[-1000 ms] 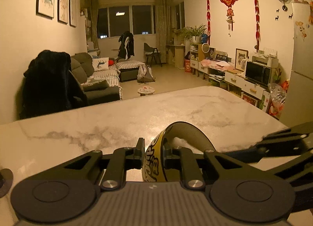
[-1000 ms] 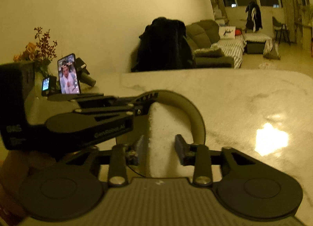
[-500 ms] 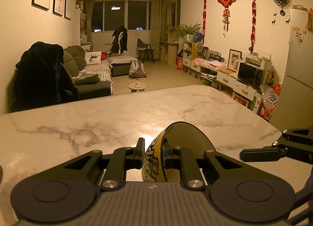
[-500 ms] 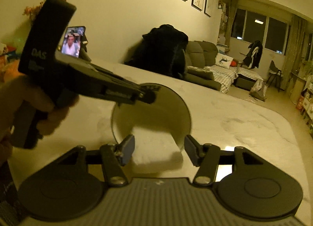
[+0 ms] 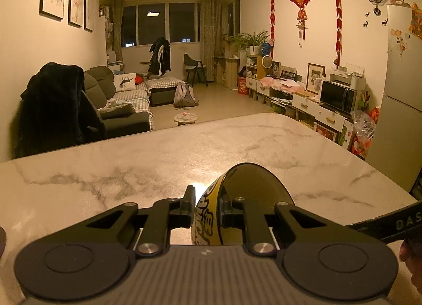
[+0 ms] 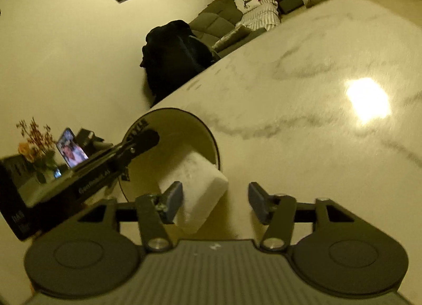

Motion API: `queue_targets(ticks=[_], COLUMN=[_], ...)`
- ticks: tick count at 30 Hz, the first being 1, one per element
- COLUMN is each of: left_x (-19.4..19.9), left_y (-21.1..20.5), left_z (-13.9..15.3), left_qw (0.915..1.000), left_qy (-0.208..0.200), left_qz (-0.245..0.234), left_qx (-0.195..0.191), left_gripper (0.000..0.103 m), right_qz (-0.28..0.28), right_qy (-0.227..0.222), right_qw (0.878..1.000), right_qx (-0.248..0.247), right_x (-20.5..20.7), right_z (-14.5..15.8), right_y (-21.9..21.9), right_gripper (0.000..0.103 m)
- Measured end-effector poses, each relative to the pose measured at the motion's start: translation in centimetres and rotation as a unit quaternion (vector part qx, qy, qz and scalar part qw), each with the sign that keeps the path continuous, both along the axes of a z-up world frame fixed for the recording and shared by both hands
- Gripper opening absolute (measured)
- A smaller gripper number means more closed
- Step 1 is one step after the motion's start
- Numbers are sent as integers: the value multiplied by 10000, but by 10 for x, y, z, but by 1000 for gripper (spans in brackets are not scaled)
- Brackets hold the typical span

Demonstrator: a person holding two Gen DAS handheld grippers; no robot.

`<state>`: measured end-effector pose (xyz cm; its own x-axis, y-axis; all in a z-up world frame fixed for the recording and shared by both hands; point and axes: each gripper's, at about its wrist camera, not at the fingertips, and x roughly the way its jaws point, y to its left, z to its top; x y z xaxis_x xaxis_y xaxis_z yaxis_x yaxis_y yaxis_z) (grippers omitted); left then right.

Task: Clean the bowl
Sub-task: 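Rub the sponge inside the bowl with the right tool while the left tool holds the bowl tilted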

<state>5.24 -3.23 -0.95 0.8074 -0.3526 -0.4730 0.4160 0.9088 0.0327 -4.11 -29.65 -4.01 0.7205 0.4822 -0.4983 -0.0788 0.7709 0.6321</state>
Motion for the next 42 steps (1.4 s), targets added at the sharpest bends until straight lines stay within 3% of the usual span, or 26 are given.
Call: queue_targets(ticks=[3, 5, 8, 10, 14, 19, 23, 26, 31, 34, 38, 42], left_x=[-1, -2, -3, -3, -6, -10, -7, -4, -5, -9, -10, -3], left_y=[-1, -1, -2, -3, -5, -6, -4, -8, -17, -22, -31, -31], left_z=[0, 0, 0, 0, -1, -5, -13, -24, -27, -26, -29, -37], left_qw=[10000, 10000, 10000, 10000, 9998, 9996, 9999, 9997, 9994, 9978, 9864, 9732], left_qy=[-7, 1, -12, -24, -90, -122, 75, 202, 24, -307, -964, -1375], left_qz=[-12, -17, -28, -40, -65, -103, 10, 135, 277, 154, -486, -1103], left_qx=[34, 21, 24, 36, 135, 241, 128, 41, 227, 559, 1240, 1474], left_gripper=[17, 17, 17, 17, 17, 17, 22, 24, 23, 17, 15, 18], right_qz=[-67, -131, -28, 35, 172, 8, -119, -132, -19, 142, 123, -84], right_qy=[-193, -558, -1134, -1292, -1156, -1166, -1257, -1215, -1288, -1307, -1288, -1422], right_qw=[9995, 9962, 9887, 9833, 9815, 9802, 9687, 9686, 9634, 9622, 9646, 9623], right_qx=[-250, -652, -976, -1277, -1520, -1601, -2137, -2166, -2352, -2384, -2296, -2316], right_x=[-6, -16, -28, -26, -7, -2, -2, -3, -8, -9, -5, -7], right_z=[7, 20, 33, 36, 27, 15, 10, 7, 3, 6, 11, 19], right_y=[6, 11, 22, 34, 58, 64, 72, 73, 83, 87, 87, 83], right_gripper=[33, 30, 29, 31, 32, 19, 18, 18, 19, 24, 26, 27])
